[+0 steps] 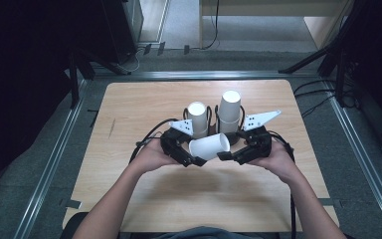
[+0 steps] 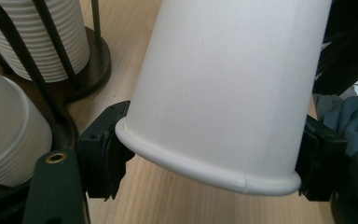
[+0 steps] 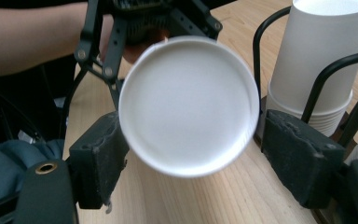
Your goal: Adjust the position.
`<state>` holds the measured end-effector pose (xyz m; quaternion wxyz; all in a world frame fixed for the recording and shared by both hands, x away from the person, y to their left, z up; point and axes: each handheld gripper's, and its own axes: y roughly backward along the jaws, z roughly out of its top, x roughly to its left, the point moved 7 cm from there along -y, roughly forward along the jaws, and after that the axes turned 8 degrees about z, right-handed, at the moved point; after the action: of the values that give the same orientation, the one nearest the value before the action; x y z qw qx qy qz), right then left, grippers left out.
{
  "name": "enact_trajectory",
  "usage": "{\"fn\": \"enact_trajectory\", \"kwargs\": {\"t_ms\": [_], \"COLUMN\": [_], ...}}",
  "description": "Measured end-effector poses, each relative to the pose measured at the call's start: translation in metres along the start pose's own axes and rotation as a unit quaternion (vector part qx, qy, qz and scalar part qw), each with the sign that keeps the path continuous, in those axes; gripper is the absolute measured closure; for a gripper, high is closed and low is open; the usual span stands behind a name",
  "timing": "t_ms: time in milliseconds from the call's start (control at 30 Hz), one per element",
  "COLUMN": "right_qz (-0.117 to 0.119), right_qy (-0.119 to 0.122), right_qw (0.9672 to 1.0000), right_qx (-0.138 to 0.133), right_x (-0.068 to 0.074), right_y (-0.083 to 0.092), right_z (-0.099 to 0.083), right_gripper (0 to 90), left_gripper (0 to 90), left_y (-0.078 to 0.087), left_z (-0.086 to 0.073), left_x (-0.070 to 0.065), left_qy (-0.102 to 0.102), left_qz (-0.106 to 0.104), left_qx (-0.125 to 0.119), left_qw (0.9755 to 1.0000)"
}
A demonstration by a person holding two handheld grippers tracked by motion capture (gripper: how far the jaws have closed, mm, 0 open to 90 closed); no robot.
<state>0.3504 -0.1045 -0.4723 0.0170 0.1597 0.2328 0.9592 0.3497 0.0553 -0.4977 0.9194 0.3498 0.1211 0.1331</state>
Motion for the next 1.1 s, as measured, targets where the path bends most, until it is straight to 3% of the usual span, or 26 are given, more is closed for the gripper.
{"fn": "enact_trajectory", "kwargs": {"t_ms": [200,600,867,1100], "right_qz": [-0.004,-0.02,-0.025,-0.025], "right_qy": [0.005,0.025,0.027,0.026], "right_qw": [0.9998,0.9986,0.9982,0.9979], "right_qx": [0.02,0.042,0.046,0.054], "right_x": [0.0,-0.002,-0.003,-0.004], "right_y": [-0.002,-0.005,-0.008,-0.013], "right_z": [-0.005,-0.009,-0.011,-0.013], "right_gripper": [24.0,24.6,24.6,24.6], "left_gripper": [24.8,24.9,24.9,24.8], "left_y": [0.008,0.006,-0.005,-0.015], "left_z": [-0.001,0.001,-0.003,-0.006], "left_x": [0.004,0.009,0.009,0.005], "left_qy": [-0.002,-0.036,-0.052,-0.062], "left_qz": [0.007,0.029,0.023,0.011], "left_qx": [0.019,0.066,0.105,0.124], "left_qw": [0.9998,0.9968,0.9928,0.9902]}}
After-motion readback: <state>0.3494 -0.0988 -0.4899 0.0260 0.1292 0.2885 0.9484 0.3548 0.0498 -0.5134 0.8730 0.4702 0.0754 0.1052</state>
